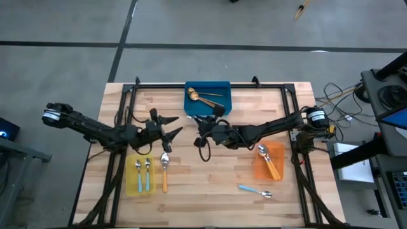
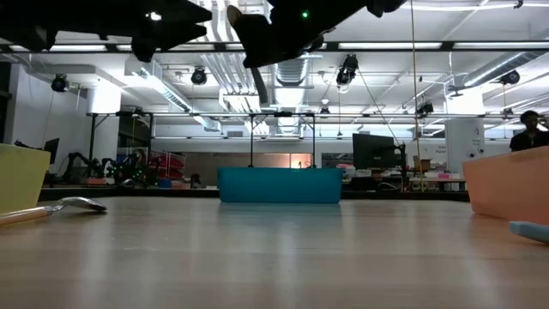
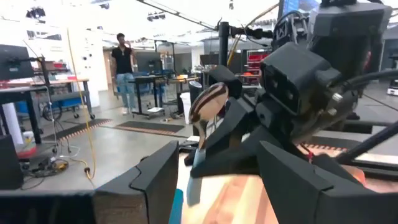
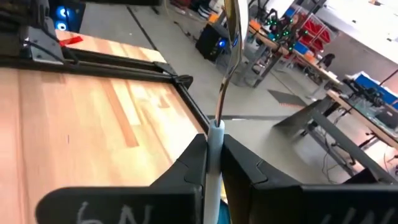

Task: Sort silverware by color (type)
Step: Put the blue spoon into the yellow bin

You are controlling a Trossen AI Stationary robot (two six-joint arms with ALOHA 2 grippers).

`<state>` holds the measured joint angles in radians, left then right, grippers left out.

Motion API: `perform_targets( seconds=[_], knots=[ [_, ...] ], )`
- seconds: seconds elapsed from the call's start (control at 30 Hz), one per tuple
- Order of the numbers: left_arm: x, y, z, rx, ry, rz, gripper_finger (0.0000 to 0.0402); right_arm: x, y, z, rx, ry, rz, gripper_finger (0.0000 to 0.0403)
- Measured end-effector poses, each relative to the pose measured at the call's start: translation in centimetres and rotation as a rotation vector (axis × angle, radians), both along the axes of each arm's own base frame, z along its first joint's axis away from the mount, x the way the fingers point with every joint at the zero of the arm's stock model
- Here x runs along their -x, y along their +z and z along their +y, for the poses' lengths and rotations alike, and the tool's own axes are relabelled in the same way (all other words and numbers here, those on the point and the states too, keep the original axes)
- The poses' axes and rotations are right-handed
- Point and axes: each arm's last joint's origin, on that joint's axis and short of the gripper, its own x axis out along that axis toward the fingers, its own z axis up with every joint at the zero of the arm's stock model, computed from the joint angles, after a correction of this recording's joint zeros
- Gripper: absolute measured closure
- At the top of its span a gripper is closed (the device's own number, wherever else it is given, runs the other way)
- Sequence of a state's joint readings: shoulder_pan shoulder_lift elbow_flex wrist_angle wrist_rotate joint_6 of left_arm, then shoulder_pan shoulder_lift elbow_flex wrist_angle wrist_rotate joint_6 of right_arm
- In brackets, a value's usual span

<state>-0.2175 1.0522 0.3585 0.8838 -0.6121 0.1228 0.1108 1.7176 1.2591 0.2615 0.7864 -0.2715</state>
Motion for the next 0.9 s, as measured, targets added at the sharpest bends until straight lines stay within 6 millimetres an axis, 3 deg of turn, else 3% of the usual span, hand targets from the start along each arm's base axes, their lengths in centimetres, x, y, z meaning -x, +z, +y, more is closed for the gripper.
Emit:
perform_targets(
  seconds=[0.5, 0.9],
  knots=[
    [-5.3, 0.6, 0.5, -0.001, 0.117, 0.058, 0.0219, -0.1, 0.4, 0.0, -0.009, -0.002, -0.023, 0.0381],
    [-6.6, 0.2, 1.4, 0.036, 0.152, 0.059, 0.0229, 0.0, 0.4, 0.5, 0.005, 0.012, -0.012, 0.038]
  ],
)
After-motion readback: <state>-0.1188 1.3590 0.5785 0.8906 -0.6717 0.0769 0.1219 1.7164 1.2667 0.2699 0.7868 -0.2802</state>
